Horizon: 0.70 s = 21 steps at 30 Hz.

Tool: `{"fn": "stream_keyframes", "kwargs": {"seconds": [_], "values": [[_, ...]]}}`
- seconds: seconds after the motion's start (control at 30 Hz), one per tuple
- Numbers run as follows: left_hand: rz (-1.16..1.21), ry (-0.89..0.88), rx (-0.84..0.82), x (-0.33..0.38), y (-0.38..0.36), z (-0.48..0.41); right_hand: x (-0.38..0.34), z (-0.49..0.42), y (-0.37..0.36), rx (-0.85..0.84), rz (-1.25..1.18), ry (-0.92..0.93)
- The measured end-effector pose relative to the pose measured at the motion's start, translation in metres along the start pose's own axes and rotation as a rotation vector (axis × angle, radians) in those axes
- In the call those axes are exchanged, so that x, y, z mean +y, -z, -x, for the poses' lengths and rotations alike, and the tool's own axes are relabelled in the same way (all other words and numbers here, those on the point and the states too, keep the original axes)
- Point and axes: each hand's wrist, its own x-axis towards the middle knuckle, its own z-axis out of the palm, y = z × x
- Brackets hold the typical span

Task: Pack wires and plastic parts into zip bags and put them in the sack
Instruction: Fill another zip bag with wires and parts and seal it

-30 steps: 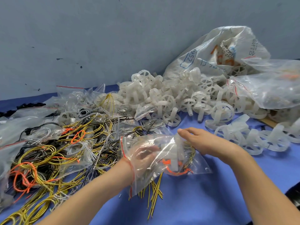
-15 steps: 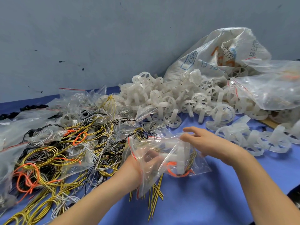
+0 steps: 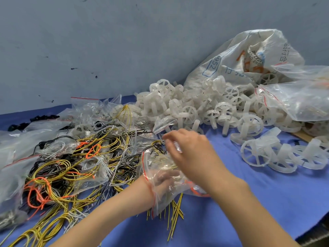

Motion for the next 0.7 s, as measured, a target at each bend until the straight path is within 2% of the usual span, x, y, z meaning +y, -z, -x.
{"fn": "stream_keyframes", "kwargs": {"seconds": [0.1, 0.2, 0.3, 0.4, 0.57, 0.7], "values": [[-0.078, -0.037, 0.033, -0.001, 0.007, 0.01, -0.032, 0.004, -0.018, -0.082, 0.015, 0.116], [0.159, 0.008, 0.141, -0.006, 0.028, 0.03, -0.046, 0.0, -0.03, -0.126, 0.038, 0.135], [0.286, 0.005, 0.18, -0.016, 0.057, 0.054, -0.057, -0.007, -0.039, -0.129, 0.029, 0.148], [0.353, 0.045, 0.332, -0.032, 0.088, 0.074, -0.069, -0.01, -0.049, -0.13, 0.034, 0.176], [0.032, 0.099, 0.68, -0.067, 0.126, 0.082, -0.083, -0.011, -0.062, -0.156, 0.027, 0.251], [-0.172, 0.168, 0.822, -0.088, 0.136, 0.08, -0.087, -0.008, -0.07, -0.195, 0.065, 0.291]]}}
